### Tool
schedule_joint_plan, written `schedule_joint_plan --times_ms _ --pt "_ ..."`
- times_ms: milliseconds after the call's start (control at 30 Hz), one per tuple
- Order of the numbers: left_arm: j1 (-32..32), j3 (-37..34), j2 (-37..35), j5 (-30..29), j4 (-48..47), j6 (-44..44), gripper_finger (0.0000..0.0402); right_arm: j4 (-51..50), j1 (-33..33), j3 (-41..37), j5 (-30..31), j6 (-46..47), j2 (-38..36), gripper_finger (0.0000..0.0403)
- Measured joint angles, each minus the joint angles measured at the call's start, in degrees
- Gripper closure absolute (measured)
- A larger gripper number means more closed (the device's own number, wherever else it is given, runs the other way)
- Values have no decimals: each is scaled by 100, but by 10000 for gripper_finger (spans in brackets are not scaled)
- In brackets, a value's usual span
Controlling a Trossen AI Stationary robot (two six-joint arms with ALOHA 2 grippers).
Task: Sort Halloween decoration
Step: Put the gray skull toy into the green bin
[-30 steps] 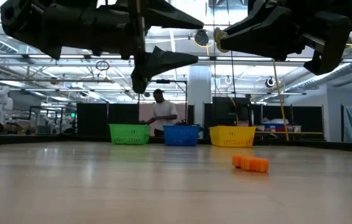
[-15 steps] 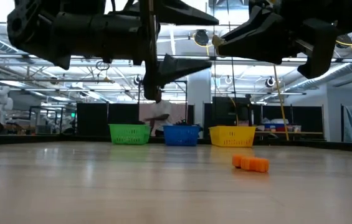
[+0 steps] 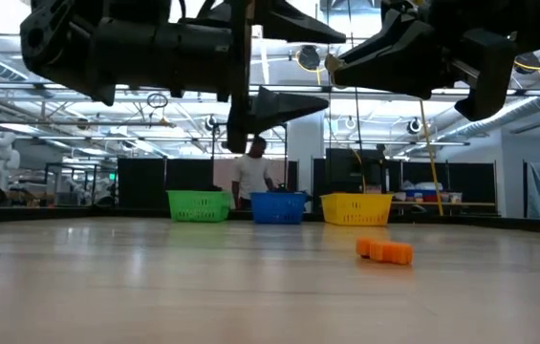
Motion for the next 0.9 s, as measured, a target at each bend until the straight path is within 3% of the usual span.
schedule_joint_plan --times_ms 367,900 --pt "0 401 5 4 -616 8 98 -4 -4 0 11 0 0 337" --pt "45 398 8 21 -761 132 191 -2 -6 0 20 -35 0 337"
